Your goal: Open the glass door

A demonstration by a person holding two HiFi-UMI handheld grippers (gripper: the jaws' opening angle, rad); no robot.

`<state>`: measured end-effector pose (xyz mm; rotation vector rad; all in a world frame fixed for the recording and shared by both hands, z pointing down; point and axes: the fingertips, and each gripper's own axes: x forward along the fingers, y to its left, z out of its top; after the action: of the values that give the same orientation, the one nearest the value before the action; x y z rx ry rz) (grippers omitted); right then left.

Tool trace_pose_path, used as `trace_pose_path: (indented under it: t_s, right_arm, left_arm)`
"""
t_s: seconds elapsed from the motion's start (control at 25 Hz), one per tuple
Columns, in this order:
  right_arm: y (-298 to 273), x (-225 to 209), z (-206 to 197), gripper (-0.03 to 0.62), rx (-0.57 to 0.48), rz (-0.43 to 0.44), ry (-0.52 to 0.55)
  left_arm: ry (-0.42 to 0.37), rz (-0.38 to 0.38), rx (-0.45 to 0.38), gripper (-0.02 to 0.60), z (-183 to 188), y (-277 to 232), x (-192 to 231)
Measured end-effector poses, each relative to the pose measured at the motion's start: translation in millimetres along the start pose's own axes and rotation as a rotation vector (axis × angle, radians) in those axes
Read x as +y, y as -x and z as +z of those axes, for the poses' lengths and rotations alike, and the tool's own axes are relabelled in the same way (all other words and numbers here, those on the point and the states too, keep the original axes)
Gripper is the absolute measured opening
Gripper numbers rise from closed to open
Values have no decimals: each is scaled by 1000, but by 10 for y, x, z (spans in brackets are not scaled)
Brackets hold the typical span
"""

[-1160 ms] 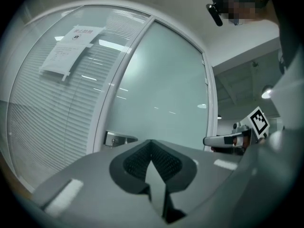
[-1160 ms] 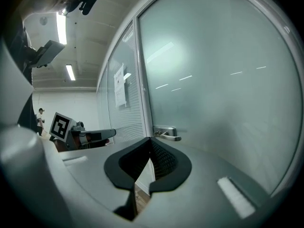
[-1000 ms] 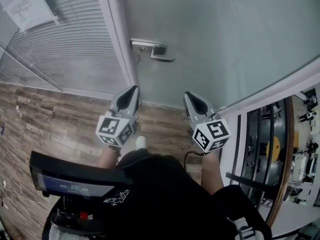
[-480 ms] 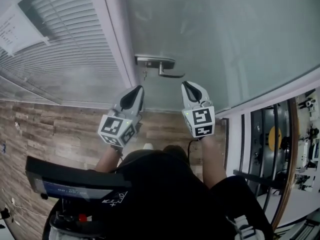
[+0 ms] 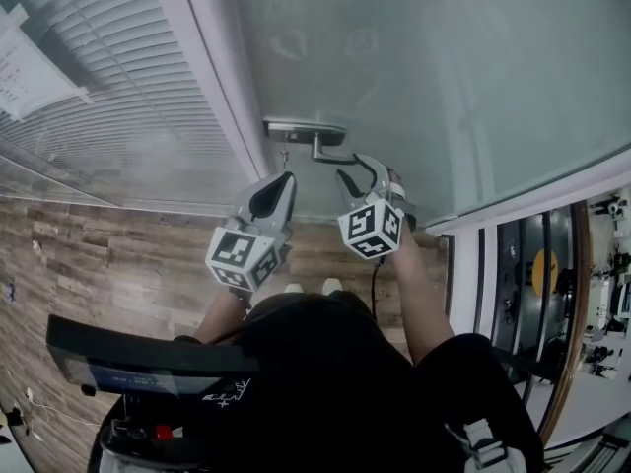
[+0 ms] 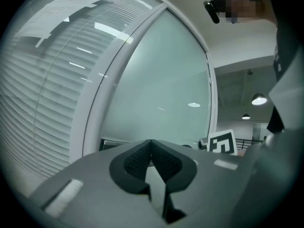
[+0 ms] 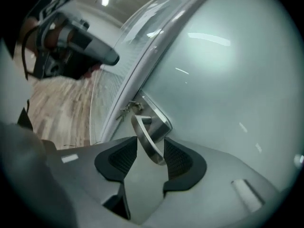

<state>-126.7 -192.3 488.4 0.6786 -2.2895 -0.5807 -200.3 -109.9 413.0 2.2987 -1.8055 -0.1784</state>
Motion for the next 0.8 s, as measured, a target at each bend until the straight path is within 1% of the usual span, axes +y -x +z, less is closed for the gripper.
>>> trace_pose_path:
  t_s: [0.08, 0.16, 0.24, 0.32, 0.4, 0.44, 0.52, 0.68, 0.72, 0.8]
  right_arm:
    - [-70, 31, -48, 178, 44, -37, 198]
    - [-147, 66, -92, 173, 67, -50, 340]
    - [-220, 85, -148, 173, 91, -64, 426]
    - [-285, 80, -190, 175, 112, -94, 484]
    - [-342, 48, -183, 161, 122, -143, 513]
    - [-360, 34, -174, 129, 123, -171, 516]
    - [-381, 29, -166, 120, 123, -215, 509]
    - [-415, 40, -156, 118, 132, -220, 479]
    - [-422, 44, -159, 118, 131, -223, 459]
    - [-448, 58, -179, 123, 126, -228, 380]
  left_arm:
    - [-1, 5, 7, 0, -17, -3, -31]
    - [-2, 15, 9, 0, -26, -19, -44]
    - [1, 24, 9, 0, -33, -21, -63]
    - [5, 28, 12, 0, -51, -12, -90]
    - [4, 28, 15, 0, -57, -4, -107]
    - [2, 29, 16, 0, -60, 3, -110]
    - [1, 33, 18, 0, -67, 21, -102]
    - [1, 42, 27, 0, -82, 54, -54]
    - [-2, 42, 29, 0, -85, 61, -48]
    - [-6, 42, 30, 0, -83, 70, -36]
